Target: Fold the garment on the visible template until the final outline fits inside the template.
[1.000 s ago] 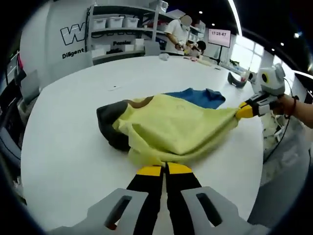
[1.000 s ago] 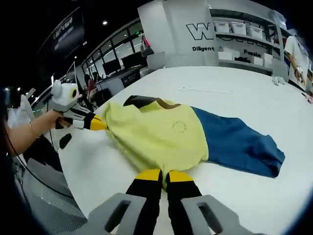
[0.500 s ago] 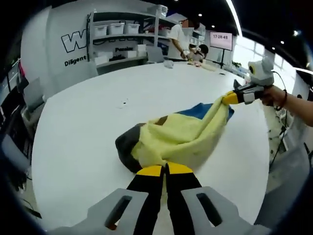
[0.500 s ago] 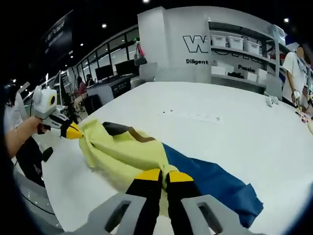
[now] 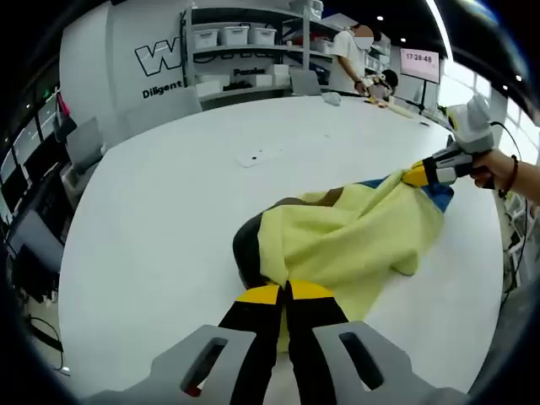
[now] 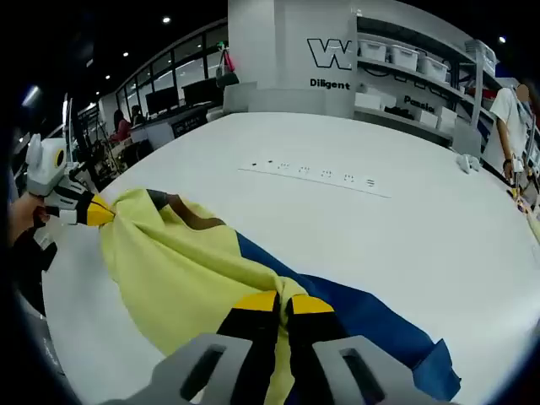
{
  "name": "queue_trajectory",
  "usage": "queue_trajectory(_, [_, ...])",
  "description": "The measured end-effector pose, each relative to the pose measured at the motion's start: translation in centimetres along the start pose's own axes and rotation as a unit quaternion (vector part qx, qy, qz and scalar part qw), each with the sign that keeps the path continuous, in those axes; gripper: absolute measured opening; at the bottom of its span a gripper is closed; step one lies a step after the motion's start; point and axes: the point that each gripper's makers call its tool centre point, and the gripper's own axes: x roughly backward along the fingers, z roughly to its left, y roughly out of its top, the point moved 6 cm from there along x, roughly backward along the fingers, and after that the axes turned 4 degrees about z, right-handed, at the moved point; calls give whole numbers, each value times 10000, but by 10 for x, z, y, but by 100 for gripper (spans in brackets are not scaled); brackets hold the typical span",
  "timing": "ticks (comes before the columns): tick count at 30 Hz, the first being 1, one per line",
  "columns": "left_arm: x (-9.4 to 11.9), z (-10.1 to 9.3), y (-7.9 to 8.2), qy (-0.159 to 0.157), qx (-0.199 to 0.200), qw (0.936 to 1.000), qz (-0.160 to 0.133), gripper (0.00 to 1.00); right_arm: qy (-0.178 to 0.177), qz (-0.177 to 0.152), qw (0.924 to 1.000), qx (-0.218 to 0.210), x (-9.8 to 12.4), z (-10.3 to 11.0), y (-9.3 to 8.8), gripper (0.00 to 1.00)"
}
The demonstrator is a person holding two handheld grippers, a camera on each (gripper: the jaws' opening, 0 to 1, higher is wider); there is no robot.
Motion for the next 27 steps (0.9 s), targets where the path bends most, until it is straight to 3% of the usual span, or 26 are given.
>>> queue_trajectory(9, [-9,0,-5,140,-41,9999,81,8,-45,75,9999,-69,-10,-1,-9,0])
queue_trajectory(12, [5,-2,-2,152,-58,9998,-66,17,49,-229,9985,-487,1,2,-4,1])
queue_trajectory(16, [17,-4,-7,-2,94,9999,-132,44,157,-303,9978,-571,21,4,-6,23])
queue_trajectory(21, [23,-7,-22,-117,131,9998,-18,47,297,-265,9975,-585,41,9,-19,27])
queue_trajectory(24, [19,-6,-35,-168,382,9990,166,49,368,-4,9976,-583,48,14,-35,32])
queue_trajectory(27, [16,-7,-38,-210,461,9986,171,50,388,104,9976,-565,49,17,-43,31])
